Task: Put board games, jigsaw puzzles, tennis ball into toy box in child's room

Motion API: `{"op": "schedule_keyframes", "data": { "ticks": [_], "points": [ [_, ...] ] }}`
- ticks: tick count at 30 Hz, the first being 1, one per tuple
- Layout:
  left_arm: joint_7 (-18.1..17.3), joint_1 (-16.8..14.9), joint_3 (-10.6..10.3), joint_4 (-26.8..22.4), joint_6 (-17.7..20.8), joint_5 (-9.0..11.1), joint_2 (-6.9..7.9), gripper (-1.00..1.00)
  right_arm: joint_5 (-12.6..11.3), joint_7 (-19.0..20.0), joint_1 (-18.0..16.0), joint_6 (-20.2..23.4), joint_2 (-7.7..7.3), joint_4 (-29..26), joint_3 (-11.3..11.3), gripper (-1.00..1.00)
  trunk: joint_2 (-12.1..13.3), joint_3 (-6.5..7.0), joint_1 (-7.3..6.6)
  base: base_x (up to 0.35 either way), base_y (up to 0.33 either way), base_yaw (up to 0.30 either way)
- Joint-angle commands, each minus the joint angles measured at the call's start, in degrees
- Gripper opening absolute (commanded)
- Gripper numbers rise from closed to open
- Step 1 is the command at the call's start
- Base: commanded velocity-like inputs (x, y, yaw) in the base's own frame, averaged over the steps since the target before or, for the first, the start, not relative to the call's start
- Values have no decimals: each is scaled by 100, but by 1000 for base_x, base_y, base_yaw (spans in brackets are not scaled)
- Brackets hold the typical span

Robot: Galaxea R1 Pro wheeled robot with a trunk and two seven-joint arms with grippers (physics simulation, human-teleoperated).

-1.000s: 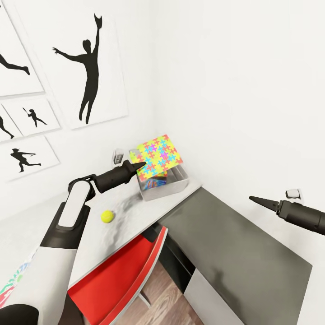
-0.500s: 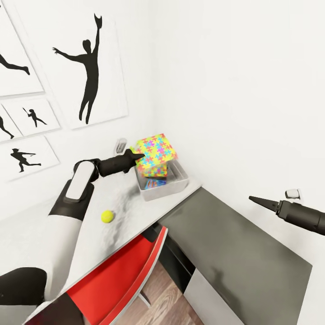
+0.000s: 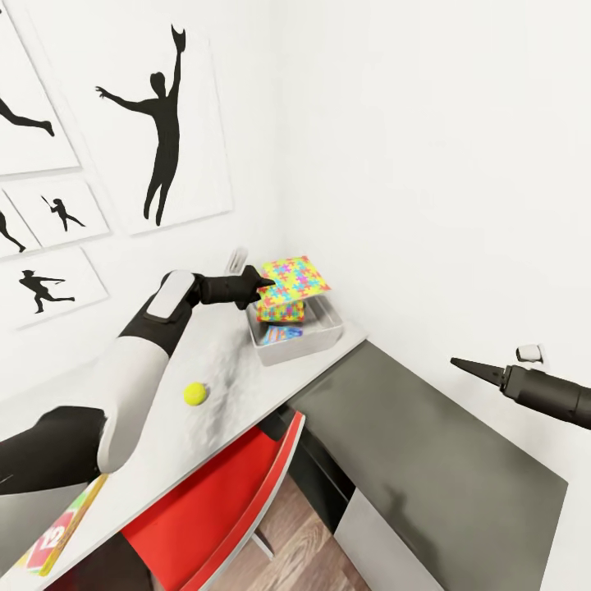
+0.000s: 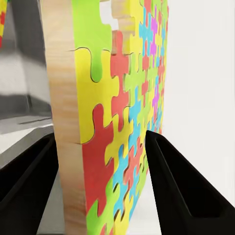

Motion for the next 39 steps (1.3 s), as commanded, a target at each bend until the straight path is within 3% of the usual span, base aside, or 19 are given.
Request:
{"op": "schedule_keyframes", "data": {
  "ticks": [1,5,16,21,34,39],
  "points": [
    [66,-14,-4,51,-1,73,7,-100,25,34,-5,24,-1,2,-7,100,-12,-11,3,0,0,0],
    [83,-39,2,208,-26,55,16,-100,25,34,-4,24,-1,2,-6,100,-12,-11,3,0,0,0],
    [204,-88,50,539,-236,-235,43,-100,25,34,-3,24,-1,1,4,100,-12,-11,3,0,0,-127],
    [270,-132,36,598,-277,-286,149,-100,25,34,-6,24,-1,1,5,100,-12,-11,3,0,0,-239],
    [500,-316,18,692,-265,-318,591,-100,25,34,-2,24,-3,2,5,100,-12,-11,3,0,0,-226],
    [522,-587,21,909,-241,-309,862,-100,25,34,-2,24,-2,3,13,100,-12,-11,3,0,0,-167]
  ]
}}
